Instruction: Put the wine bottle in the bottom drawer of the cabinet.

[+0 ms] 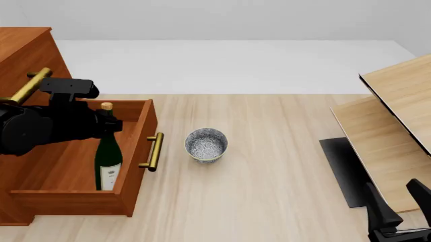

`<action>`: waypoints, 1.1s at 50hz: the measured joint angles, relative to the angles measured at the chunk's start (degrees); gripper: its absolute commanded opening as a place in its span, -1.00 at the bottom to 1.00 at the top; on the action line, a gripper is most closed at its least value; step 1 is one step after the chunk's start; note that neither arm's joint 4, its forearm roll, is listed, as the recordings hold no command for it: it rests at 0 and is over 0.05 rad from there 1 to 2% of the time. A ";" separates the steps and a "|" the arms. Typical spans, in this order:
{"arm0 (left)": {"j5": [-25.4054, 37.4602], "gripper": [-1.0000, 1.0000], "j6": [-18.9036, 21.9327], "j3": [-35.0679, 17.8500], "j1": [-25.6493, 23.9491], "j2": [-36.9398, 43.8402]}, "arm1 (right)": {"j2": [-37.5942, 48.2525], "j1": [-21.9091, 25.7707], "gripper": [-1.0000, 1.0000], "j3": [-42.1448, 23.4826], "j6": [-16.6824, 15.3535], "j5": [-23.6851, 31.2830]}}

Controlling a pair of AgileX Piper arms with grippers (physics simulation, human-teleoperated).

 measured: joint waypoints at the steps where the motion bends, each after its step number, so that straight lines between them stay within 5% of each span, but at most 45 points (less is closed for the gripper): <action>1: 0.07 -1.00 -0.28 -0.27 -0.09 0.33 | 0.00 0.00 1.00 0.00 0.00 0.00; 55: 1.63 -1.00 -0.16 -14.25 3.77 19.03 | 0.69 -0.36 1.00 -0.04 -0.04 -0.22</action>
